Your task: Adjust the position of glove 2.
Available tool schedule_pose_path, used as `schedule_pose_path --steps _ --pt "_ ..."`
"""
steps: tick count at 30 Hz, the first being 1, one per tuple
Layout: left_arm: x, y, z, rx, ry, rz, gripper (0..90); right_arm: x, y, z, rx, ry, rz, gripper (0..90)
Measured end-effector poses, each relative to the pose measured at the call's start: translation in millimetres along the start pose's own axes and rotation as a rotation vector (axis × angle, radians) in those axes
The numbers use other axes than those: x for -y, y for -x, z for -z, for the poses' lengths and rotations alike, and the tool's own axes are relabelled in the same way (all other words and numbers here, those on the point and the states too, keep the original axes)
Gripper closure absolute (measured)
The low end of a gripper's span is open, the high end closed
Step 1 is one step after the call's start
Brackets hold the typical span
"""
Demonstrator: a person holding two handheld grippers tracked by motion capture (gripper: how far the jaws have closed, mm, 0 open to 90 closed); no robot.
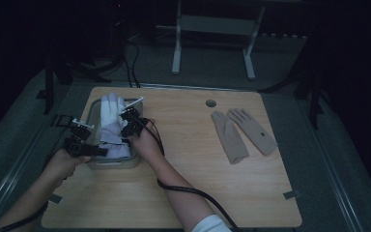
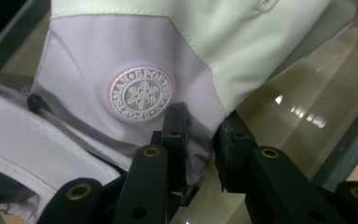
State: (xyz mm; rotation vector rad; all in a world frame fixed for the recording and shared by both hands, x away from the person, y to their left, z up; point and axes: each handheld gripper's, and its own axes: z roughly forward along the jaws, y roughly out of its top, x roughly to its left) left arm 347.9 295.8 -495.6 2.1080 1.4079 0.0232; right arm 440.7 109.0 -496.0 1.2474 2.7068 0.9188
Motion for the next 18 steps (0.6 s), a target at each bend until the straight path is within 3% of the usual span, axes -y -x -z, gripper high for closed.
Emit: schedule_pose_path --steps 7,9,11,14,18 --pt "-4.4 -0.8 -1.6 0.003 -0.052 0.01 64.6 1.0 3.0 -5.8 0.001 -0.034 -0.007 71.4" --pt "-4.6 -0.4 -1.7 -0.001 -0.055 0.017 61.1 0.3 0.6 -4.0 0.015 -0.033 0.021 64.4" --pt "-4.2 0.1 -1.4 -0.018 -0.052 0.015 57.6 -0.4 1.9 -0.3 0.005 -0.027 0.031 61.3" --pt "-2.4 -0.5 0.4 -0.034 -0.027 0.027 51.6 -1.7 3.4 8.0 0.003 0.004 0.041 48.7" --pt "1.2 -1.1 4.9 -0.078 0.02 0.031 47.8 -2.1 7.9 21.6 -0.035 0.052 0.027 44.3"
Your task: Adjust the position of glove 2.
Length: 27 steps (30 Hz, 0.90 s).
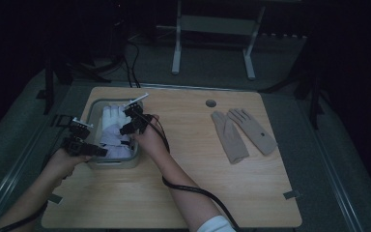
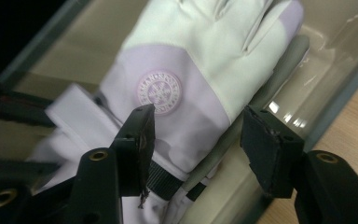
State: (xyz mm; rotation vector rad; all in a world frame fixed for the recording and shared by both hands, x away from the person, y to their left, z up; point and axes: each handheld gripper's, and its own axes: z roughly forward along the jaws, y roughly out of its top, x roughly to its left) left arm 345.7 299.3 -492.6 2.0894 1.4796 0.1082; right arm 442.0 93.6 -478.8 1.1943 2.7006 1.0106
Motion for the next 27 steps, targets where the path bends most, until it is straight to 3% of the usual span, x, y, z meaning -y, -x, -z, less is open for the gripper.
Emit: schedule_pose_path --steps 2,5,9,12,17,27 --pt "1.9 -2.0 6.0 0.006 0.032 -0.003 46.3 0.7 2.1 6.7 -0.011 0.017 0.0 40.3" --pt "4.2 -1.4 16.3 -0.022 0.074 -0.016 46.1 2.5 5.4 14.7 -0.026 0.038 0.021 29.3" --pt "6.7 2.9 27.1 0.015 0.133 -0.028 46.1 6.7 7.3 24.8 -0.044 0.046 0.052 20.9" --pt "7.4 11.5 30.8 0.014 0.16 -0.047 46.5 10.0 8.6 31.8 -0.057 0.055 0.059 20.3" --pt "6.5 25.8 30.2 0.055 0.191 -0.069 47.3 16.5 12.0 43.6 -0.052 0.064 0.08 20.1" --pt "-0.9 55.3 13.1 0.117 0.216 -0.122 47.6 37.2 27.7 65.2 -0.051 0.076 0.101 18.9"
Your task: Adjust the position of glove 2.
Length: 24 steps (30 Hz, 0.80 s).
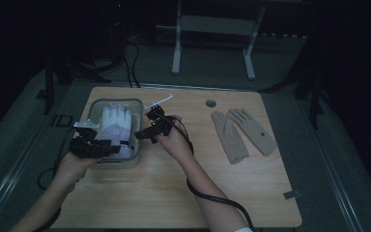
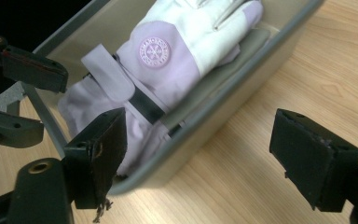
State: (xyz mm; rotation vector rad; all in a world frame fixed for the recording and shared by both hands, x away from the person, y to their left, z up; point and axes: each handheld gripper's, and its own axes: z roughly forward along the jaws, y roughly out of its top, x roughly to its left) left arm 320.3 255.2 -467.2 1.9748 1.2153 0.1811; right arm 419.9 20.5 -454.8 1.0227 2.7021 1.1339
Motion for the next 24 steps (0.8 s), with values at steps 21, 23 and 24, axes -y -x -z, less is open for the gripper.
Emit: schedule_pose_path --steps 21,23,24 --pt "-7.1 49.0 -48.2 0.14 0.066 -0.082 20.9 47.5 37.7 59.7 0.056 0.052 -0.003 14.5" --pt "-6.4 53.6 -51.3 0.122 0.083 -0.108 14.5 53.5 42.7 64.7 0.06 0.056 -0.005 14.5" --pt "-5.9 55.6 -52.2 0.124 0.094 -0.117 14.5 56.5 45.0 67.4 0.066 0.06 -0.002 14.5"
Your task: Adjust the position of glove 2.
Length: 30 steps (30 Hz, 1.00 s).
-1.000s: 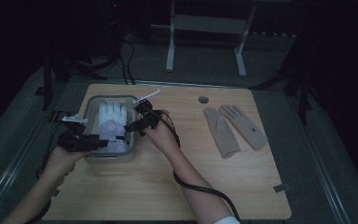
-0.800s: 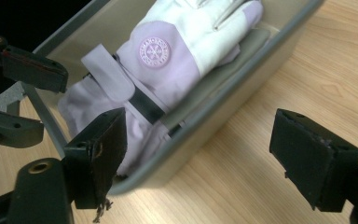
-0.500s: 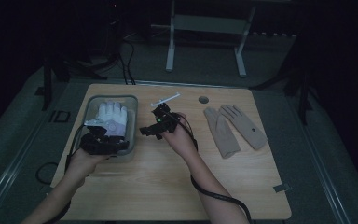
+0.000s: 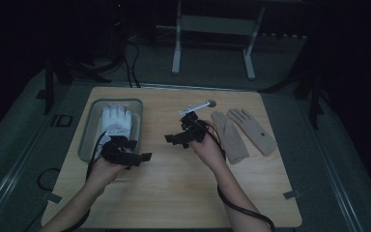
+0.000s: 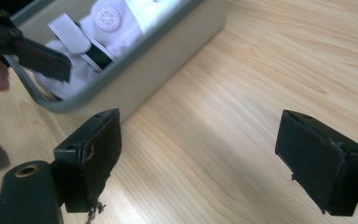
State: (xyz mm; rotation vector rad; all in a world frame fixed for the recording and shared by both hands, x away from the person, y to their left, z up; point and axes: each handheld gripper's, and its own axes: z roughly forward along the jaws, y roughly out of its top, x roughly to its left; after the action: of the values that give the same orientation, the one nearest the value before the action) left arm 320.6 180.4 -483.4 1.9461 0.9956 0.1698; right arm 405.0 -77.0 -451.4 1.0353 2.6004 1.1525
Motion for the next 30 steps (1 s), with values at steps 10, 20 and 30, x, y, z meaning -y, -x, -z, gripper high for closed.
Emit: schedule_pose_path --steps 10,20,30 --pt "9.4 15.5 -18.6 -0.01 0.086 -0.058 14.5 25.8 37.4 30.9 0.054 0.058 -0.042 14.5" --pt "20.7 35.3 -35.3 0.021 0.115 -0.139 14.4 48.5 77.3 63.9 0.137 0.126 -0.079 12.8" --pt "37.3 50.5 -63.0 0.078 0.056 -0.199 14.4 73.7 111.2 69.9 0.231 0.095 -0.077 18.8"
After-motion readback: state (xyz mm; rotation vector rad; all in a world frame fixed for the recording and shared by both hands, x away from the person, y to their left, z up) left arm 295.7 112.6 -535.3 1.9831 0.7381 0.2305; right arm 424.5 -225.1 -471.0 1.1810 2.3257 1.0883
